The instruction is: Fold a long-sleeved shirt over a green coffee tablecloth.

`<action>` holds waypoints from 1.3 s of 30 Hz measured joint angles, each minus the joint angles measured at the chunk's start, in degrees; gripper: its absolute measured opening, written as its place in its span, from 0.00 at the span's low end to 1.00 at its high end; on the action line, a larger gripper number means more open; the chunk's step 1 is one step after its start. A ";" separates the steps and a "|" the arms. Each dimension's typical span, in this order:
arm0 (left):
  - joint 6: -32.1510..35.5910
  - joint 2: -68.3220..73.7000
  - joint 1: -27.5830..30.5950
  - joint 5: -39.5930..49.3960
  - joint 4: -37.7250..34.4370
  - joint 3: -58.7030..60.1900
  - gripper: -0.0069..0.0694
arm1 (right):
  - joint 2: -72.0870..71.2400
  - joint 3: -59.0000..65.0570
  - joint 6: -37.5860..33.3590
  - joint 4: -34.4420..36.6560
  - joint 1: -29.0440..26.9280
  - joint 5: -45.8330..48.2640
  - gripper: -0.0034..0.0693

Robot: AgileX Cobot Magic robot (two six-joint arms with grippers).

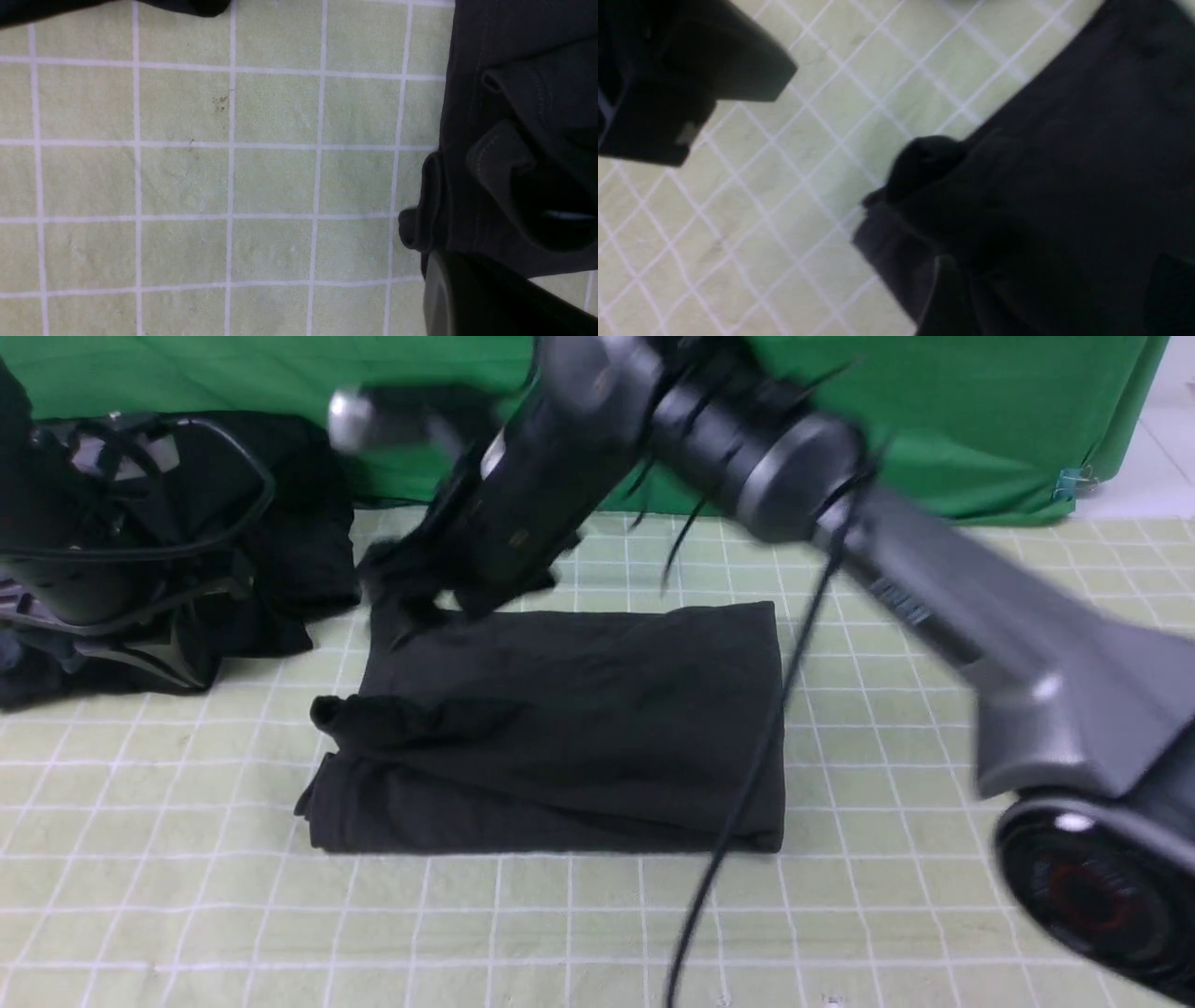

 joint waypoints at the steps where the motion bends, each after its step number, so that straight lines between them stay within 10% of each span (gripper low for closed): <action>1: 0.18 0.00 0.00 0.00 -0.77 0.00 0.09 | -0.73 0.00 -0.25 -0.80 -0.49 0.08 0.65; 6: 7.11 0.00 -0.30 -0.05 -14.19 0.00 0.09 | -10.23 9.01 -2.09 -8.02 -6.36 0.68 0.11; 12: 8.98 0.50 -4.76 -0.96 -13.57 0.00 0.18 | -16.67 28.37 -3.79 -8.85 -10.17 1.52 0.06; 20: 6.13 6.60 -12.34 -3.66 -3.12 0.00 0.66 | -18.33 36.93 -5.24 -9.05 -11.61 0.14 0.06; 25: 4.38 9.02 -12.39 -5.50 -1.31 0.05 0.77 | -18.69 36.93 -5.77 -9.05 -11.61 -1.04 0.06; 30: 4.38 9.73 -12.39 -6.13 -1.66 0.09 0.66 | -18.69 36.93 -5.82 -8.48 -11.61 -1.73 0.06; 35: 7.46 9.73 -12.39 -5.65 -1.73 -0.32 0.26 | -18.69 36.93 -5.82 -7.69 -11.61 -1.77 0.06; 39: 8.18 9.73 -12.21 -3.36 -1.95 -3.50 0.12 | -18.69 36.93 -5.82 -7.56 -11.61 -1.80 0.05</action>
